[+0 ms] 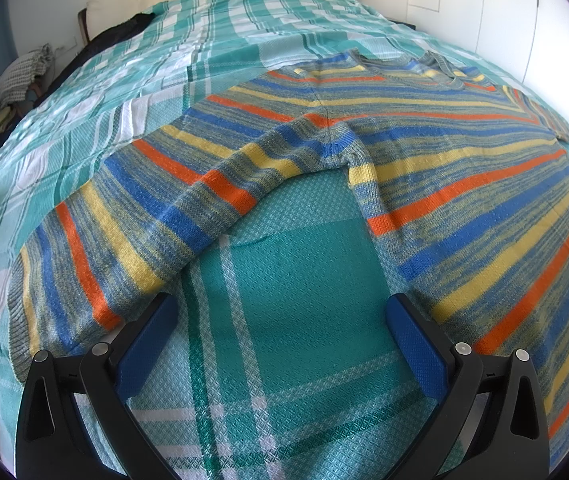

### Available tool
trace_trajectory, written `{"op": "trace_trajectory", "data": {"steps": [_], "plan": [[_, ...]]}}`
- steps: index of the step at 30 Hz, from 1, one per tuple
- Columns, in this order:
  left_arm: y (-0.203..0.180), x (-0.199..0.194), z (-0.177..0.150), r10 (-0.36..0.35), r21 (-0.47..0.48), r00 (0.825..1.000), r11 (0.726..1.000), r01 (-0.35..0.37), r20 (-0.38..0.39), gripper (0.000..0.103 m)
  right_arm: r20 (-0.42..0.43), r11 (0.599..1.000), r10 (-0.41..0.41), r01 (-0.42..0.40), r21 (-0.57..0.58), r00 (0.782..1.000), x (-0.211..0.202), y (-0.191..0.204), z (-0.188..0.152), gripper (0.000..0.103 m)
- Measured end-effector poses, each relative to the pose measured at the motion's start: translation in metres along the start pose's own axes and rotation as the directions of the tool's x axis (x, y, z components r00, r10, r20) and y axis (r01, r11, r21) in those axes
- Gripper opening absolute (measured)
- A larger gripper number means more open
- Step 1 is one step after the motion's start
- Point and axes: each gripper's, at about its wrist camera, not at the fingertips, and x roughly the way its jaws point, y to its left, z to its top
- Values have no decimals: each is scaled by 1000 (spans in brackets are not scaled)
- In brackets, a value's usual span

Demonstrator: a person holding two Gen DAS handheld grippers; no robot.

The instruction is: Fold small clothes

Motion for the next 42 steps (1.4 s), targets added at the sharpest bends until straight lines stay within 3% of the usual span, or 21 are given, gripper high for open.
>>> {"op": "trace_trajectory", "data": {"steps": [30,39,42], "plan": [[-2,-2,-2,12,-2,1000,1000,-12,-1,103,9,1000,-3,3,-1,1000,-1,1,0,103],[-1,-22,-1,51,-129,997,990,-58,-63,102,5,1000,3,-3,-2,1000,-2,0,0,103],[-4,-59,-3,57,-212,998,976,-55,2,102,-1,1000,9,-9,-14,1000,-4,0,0,103]]}}
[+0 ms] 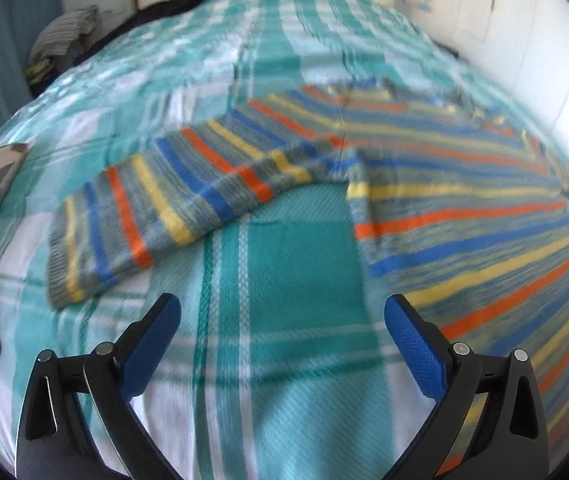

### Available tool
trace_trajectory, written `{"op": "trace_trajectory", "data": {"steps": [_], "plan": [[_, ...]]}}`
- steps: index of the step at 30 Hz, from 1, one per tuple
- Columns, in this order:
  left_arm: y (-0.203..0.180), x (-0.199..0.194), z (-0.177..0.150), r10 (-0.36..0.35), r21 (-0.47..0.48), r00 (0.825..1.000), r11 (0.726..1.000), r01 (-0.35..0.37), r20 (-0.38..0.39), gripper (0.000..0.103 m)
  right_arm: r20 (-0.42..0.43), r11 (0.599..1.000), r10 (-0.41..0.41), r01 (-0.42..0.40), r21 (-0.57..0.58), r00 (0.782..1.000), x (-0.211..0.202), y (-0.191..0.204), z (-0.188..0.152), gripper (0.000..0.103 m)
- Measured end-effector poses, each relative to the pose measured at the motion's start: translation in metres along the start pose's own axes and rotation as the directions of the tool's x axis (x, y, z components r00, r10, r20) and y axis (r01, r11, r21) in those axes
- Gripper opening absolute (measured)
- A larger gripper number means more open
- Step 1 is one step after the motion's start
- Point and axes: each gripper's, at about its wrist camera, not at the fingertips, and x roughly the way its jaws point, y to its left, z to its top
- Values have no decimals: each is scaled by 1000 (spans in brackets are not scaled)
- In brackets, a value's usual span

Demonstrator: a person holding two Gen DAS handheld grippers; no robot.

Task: Fold small clothes
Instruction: 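Grasp the sleeve cuff with the right tool, fold it across the body, release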

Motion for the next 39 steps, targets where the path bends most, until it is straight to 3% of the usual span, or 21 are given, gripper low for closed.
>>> {"op": "trace_trajectory", "data": {"steps": [3,5,7,10,13,17,21,23,25,28,30,33,36,39], "plan": [[-8,-49,-3,57,-34,990,998,-53,133,102,-12,1000,10,-10,-8,1000,-3,0,0,103],[-17,-78,-7,137,-69,968,990,-125,209,102,-20,1000,11,-11,-4,1000,-8,-1,2,102],[-23,-95,-14,201,-125,951,977,-176,236,103,39,1000,-12,11,22,999,-23,-5,7,102],[-29,-92,-28,165,-139,959,981,-135,230,103,172,999,-22,14,45,985,-51,-9,16,102],[-31,-71,-38,125,-88,983,990,-114,137,102,228,998,-8,-6,64,974,-64,-16,25,102],[-31,-73,-41,148,-67,977,988,-139,153,102,283,988,25,-68,141,959,-81,-49,46,102],[-30,-65,-42,174,-74,974,984,-165,142,102,341,956,49,-143,257,939,-90,-118,86,102],[-32,-58,-45,186,-66,975,982,-179,124,102,314,925,47,-160,344,948,-82,-152,101,102],[-34,-54,-46,191,-58,974,981,-185,120,102,249,850,113,-223,478,962,-56,-193,115,100],[-32,-52,-47,197,-81,973,979,-188,122,102,208,719,261,-334,609,943,-14,-226,123,83],[-29,-50,-48,211,-100,971,975,-200,114,102,192,674,319,-365,642,928,10,-232,127,73],[-23,-47,-48,237,-122,966,967,-224,100,102,165,657,362,-377,653,917,41,-224,136,68],[-17,-43,-48,243,-149,966,962,-229,83,102,114,684,328,-319,656,938,64,-219,144,68],[-14,-37,-49,247,-155,967,960,-235,60,102,44,715,334,-284,639,941,90,-211,150,68]]}}
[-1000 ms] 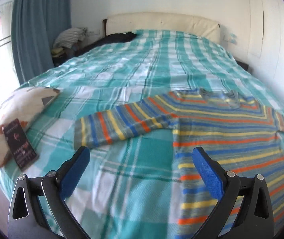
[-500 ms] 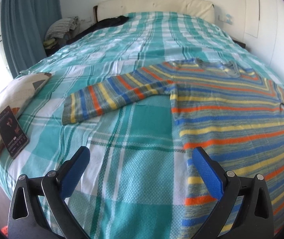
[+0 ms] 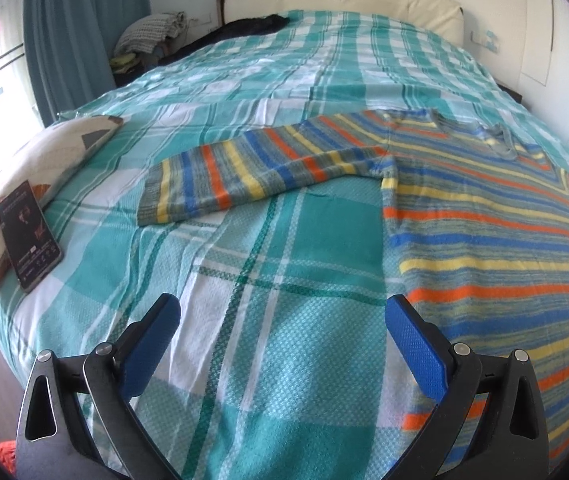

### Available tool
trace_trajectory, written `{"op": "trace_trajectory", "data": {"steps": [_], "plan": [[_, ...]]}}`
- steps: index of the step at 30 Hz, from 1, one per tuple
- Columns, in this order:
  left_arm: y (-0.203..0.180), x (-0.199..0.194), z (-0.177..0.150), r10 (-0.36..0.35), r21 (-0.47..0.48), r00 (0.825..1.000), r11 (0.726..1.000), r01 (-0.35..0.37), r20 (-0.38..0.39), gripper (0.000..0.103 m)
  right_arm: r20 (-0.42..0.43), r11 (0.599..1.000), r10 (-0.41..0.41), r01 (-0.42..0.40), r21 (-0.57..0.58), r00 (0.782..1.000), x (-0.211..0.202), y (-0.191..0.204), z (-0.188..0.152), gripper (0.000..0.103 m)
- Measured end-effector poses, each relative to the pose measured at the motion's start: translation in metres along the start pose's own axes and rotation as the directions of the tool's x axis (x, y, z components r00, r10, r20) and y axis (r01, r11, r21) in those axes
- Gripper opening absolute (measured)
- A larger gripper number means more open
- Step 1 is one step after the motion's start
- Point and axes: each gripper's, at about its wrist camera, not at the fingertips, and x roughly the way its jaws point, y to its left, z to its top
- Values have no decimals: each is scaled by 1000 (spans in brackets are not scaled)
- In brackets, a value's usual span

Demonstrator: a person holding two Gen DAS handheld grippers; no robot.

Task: Fold small clothes
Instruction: 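Grasp the sleeve cuff with the right tool, fold it across the body, release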

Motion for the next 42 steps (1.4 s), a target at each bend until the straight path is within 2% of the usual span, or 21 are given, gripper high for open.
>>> {"op": "trace_trajectory", "data": {"steps": [2,3,4,5,8,10,13,16,19,22,27,29,31,32,33,35,37,38,39,40,42], "plan": [[-2,3,-1,0,9,1000,1000,0,-10,102,-26,996,-57,55,-67,998,10,7,-1,60],[-3,4,-1,1,14,1000,1000,-1,-12,102,-32,990,-98,93,-110,995,14,12,-2,36],[-5,5,-1,3,20,1000,1000,-3,-13,102,-40,975,-158,149,-167,987,17,19,-4,3],[-7,6,-1,7,28,1000,1000,-7,-14,102,-53,959,-197,182,-216,979,20,24,-5,2],[-8,6,0,10,32,1000,999,-10,-13,102,19,918,-258,251,-306,966,9,50,-8,2],[-5,5,1,3,19,1000,1000,-3,-8,102,92,894,-249,266,-361,964,-8,77,-11,2],[1,3,5,-22,-13,1000,1000,22,1,102,128,877,-88,138,-461,988,-37,142,-25,2],[7,1,8,-43,-41,999,998,43,9,102,46,833,99,-58,-551,994,-48,212,-48,2],[12,1,10,-49,-61,999,997,50,13,102,-58,770,217,-208,-604,974,-37,280,-81,2],[18,2,9,-44,-75,999,996,45,10,102,-142,734,272,-301,-609,952,-10,329,-112,2],[30,6,9,-43,-113,999,993,43,0,102,-244,691,269,-363,-625,932,50,379,-168,4],[33,7,9,-43,-124,999,991,42,-1,102,-316,702,274,-414,-579,908,77,384,-181,11],[35,9,8,-39,-131,999,991,38,-4,102,-365,725,291,-453,-519,884,87,376,-186,40],[36,9,8,-40,-135,999,990,39,-5,102,-368,728,310,-468,-501,877,88,373,-183,47],[36,10,9,-44,-138,999,990,43,-5,102,-354,734,324,-469,-491,877,85,367,-179,52],[35,11,10,-52,-137,999,989,51,-3,102,-328,754,305,-437,-491,894,81,357,-164,52],[34,11,11,-54,-131,999,990,53,-1,102,-258,781,171,-290,-552,951,77,341,-146,52],[32,11,11,-55,-128,998,990,55,-1,102,-215,770,89,-204,-604,972,76,333,-141,52],[31,12,11,-57,-125,998,991,57,-1,102,-177,743,9,-125,-658,984,76,324,-139,52],[30,12,12,-60,-121,998,991,59,-3,102,-151,716,-55,-67,-695,987,78,316,-139,52],[26,14,11,-62,-108,998,992,61,-8,102,-119,660,-177,28,-750,977,84,294,-142,52]]}}
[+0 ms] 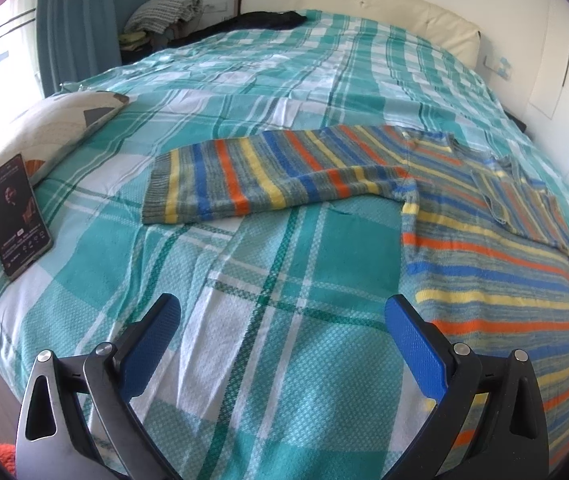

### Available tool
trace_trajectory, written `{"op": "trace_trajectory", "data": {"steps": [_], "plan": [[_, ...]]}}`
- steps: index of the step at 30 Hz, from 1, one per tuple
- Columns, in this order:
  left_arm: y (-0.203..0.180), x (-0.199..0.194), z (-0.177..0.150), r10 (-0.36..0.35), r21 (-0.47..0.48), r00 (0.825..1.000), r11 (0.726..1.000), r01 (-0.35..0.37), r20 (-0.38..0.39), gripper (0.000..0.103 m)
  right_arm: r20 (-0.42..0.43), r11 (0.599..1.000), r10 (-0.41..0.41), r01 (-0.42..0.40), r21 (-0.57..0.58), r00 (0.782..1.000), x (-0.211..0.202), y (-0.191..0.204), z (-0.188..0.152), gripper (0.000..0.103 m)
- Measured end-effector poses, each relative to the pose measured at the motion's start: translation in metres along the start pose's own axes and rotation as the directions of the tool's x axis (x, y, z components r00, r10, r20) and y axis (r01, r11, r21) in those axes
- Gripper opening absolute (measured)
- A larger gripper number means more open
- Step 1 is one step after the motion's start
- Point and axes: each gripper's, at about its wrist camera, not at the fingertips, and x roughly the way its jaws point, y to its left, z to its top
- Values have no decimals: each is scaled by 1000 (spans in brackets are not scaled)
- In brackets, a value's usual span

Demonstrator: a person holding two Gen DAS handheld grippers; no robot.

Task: Fold small clothes
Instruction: 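Grasp the sleeve cuff with the right tool, fold it across the body, release, then move the left tool to the other sleeve cuff and grasp it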

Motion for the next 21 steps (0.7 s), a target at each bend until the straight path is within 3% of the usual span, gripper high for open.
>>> {"op": "trace_trajectory", "data": {"steps": [3,4,6,7,10,12,14,16,18,21], "plan": [[-8,3,-3,6,28,1000,1000,-6,-10,102,-77,999,-26,28,23,997,26,-16,-24,51],[-10,3,-4,10,40,1000,999,-10,-12,102,-89,999,-13,16,34,996,32,-19,-29,36],[-15,5,-7,34,75,999,997,-33,-10,102,-136,992,-121,123,0,983,50,-23,-40,7],[-18,5,-9,47,93,999,995,-46,-7,102,-150,986,-168,169,-6,974,57,-29,-44,8],[-22,4,-11,65,136,998,989,-64,0,102,-130,984,-139,151,92,982,54,-44,-49,9],[-24,4,-11,56,144,998,988,-56,2,102,-118,983,-158,167,71,980,48,-41,-49,10],[-26,3,-10,49,147,999,988,-49,5,102,-83,984,-160,166,68,984,33,-36,-50,20],[-28,3,-10,47,154,999,987,-47,6,102,-36,987,-138,141,82,990,18,-33,-56,46],[-28,2,-10,53,167,998,984,-55,15,102,17,989,-115,113,94,993,2,-30,-66,58],[-26,0,-10,55,160,998,985,-57,18,102,69,991,-111,106,81,991,-12,-23,-87,60]]}}
